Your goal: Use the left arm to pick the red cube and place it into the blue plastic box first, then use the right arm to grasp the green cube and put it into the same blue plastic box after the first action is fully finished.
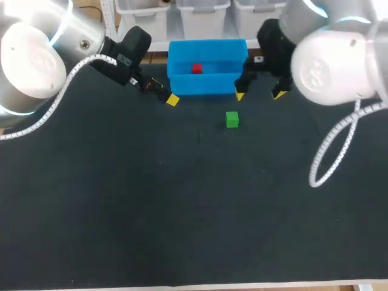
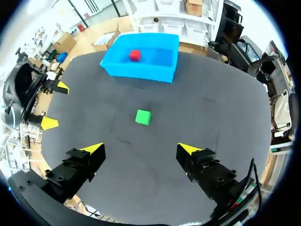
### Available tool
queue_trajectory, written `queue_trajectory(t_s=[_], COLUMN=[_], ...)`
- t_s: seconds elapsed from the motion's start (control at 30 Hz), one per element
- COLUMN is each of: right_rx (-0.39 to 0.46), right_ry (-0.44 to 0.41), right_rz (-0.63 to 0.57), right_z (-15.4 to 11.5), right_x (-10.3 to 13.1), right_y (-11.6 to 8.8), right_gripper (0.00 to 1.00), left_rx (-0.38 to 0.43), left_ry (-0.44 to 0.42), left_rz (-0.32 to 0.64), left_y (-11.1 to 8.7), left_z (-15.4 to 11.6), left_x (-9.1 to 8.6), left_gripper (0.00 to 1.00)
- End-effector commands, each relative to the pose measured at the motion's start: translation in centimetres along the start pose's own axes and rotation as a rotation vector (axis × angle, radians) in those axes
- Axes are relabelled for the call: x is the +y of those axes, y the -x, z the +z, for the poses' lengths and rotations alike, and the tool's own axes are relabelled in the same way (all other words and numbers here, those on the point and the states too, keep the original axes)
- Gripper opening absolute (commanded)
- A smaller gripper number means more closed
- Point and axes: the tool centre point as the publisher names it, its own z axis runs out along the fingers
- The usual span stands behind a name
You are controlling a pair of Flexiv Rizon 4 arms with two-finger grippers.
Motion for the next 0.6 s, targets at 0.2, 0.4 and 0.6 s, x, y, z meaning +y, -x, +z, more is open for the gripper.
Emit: queue_trajectory(t_s=[0.2,0.4,0.6], right_rx=[0.117,0.152,0.175], right_ry=[-0.058,-0.080,-0.112], right_rz=[0.039,0.052,0.058], right_z=[1.3,1.7,1.8], right_x=[2.1,2.8,3.0], right_y=[1.2,1.5,1.6], right_gripper=[1.00,1.00,1.00], left_rx=[-0.005,-0.005,-0.005], left_ry=[-0.001,-0.001,-0.001], left_rz=[0.002,0.002,0.002], left_y=[-0.1,-0.1,-0.1], left_z=[0.0,0.0,0.0], left_x=[0.0,0.0,0.0], left_gripper=[1.00,1.00,1.00])
